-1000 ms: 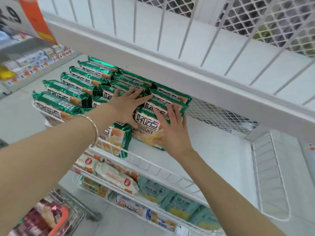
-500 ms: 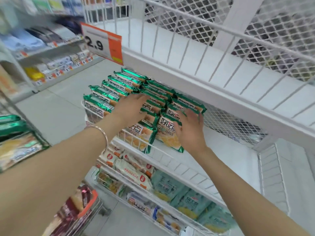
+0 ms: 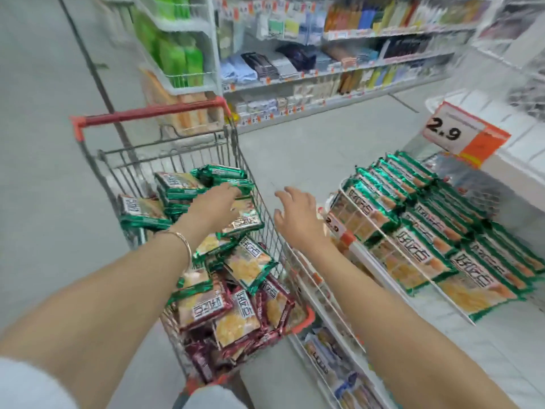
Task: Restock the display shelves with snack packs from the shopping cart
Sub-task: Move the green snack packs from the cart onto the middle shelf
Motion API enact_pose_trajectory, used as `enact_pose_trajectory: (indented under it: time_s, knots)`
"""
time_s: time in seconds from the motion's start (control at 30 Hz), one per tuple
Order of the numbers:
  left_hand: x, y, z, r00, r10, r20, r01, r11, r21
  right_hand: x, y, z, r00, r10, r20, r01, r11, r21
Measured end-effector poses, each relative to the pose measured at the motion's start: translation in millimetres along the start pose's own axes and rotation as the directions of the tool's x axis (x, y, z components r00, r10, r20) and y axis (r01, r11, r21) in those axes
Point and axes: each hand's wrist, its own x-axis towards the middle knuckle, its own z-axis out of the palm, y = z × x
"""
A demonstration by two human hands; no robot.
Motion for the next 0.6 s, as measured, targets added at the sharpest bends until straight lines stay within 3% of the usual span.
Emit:
enact_pose_trajectory:
  time_s: [0.23,0.33,0.4,0.43,0.47,0.5,0.53,0.57,0.6]
  knots:
    - [-12,-133,-8,0.968,-0.251,-0.009,0.246,0.956,-0.161,52,-92,97,0.965,-0.028,0.261,0.018,0.999,0.044]
    - [-19,-183,-6,0.938,-0.346,-0.03,0.331,0.916,-0.228,58,-95,125,0.951,0.166,0.261,-0.205,0.97,0.13]
    - [-20,-205,-3,0.932,-0.36,-0.036,0.341,0.908,-0.244,60,-87,137,0.895,0.397,0.205,-0.44,0.863,0.249]
    - [-20,-211,-1,0.931,-0.363,-0.031,0.345,0.905,-0.249,61,-83,139,0.826,0.524,0.21,-0.564,0.758,0.328]
    - [-18,-215,2,0.932,-0.362,-0.029,0.344,0.905,-0.25,62,-78,143,0.708,0.658,0.258,-0.698,0.596,0.397]
    - [-15,-218,6,0.934,-0.357,-0.033,0.337,0.906,-0.255,65,-72,149,0.541,0.765,0.351,-0.809,0.358,0.467]
    - [-12,-219,10,0.935,-0.352,-0.043,0.33,0.908,-0.26,68,-67,154,0.368,0.782,0.504,-0.849,0.062,0.524]
    - [-8,-218,13,0.935,-0.351,-0.059,0.325,0.909,-0.261,70,-64,159,0.264,0.685,0.679,-0.802,-0.235,0.549]
    - [-5,-216,16,0.934,-0.349,-0.08,0.319,0.912,-0.257,72,-60,165,0.225,0.527,0.819,-0.721,-0.475,0.504]
